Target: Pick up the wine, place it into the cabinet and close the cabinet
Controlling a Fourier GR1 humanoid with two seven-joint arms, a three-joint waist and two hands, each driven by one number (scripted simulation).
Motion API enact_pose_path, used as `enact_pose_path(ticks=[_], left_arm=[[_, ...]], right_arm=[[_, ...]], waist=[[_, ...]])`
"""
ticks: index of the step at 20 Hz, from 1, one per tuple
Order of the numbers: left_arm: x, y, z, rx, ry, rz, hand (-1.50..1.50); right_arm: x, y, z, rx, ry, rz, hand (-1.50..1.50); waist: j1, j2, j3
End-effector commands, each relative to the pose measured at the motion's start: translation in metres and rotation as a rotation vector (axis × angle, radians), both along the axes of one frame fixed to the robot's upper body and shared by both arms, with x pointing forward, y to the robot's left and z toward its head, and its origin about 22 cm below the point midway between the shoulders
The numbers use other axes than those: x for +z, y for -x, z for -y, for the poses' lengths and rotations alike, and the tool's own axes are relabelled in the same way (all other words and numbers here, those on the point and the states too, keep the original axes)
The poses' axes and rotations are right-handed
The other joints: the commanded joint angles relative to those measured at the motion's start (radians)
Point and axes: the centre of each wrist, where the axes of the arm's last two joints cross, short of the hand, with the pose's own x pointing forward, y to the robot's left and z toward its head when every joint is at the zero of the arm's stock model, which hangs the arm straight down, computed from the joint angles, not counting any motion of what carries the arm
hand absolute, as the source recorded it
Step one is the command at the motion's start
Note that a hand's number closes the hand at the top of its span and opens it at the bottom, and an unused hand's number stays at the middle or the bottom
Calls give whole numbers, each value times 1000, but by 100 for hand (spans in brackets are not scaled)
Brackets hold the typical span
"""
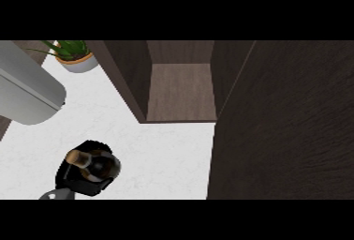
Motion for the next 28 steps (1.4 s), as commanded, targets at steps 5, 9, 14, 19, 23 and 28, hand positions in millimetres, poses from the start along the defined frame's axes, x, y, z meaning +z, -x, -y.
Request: enact_pose_path(ticks=[5,9,14,19,23,28], left_arm=[[-12,21,20,248,74,1,150],[-8,22,18,404,76,-20,150],[26,11,34,340,132,81,150],[48,22,50,298,136,97,150],[79,14,94,250,152,98,150],[126,4,120,237,109,116,150]], right_arm=[[28,33,12,30,-58,58,-150],[29,40,10,44,-64,53,-150],[32,38,14,29,-54,41,-150],[25,39,16,19,-67,56,-150],[27,37,14,31,-56,54,-150],[24,31,17,37,-36,55,-150]], waist=[[12,-1,1],[8,-1,2],[15,-1,2],[12,-3,3],[11,-2,2],[11,-1,2]])
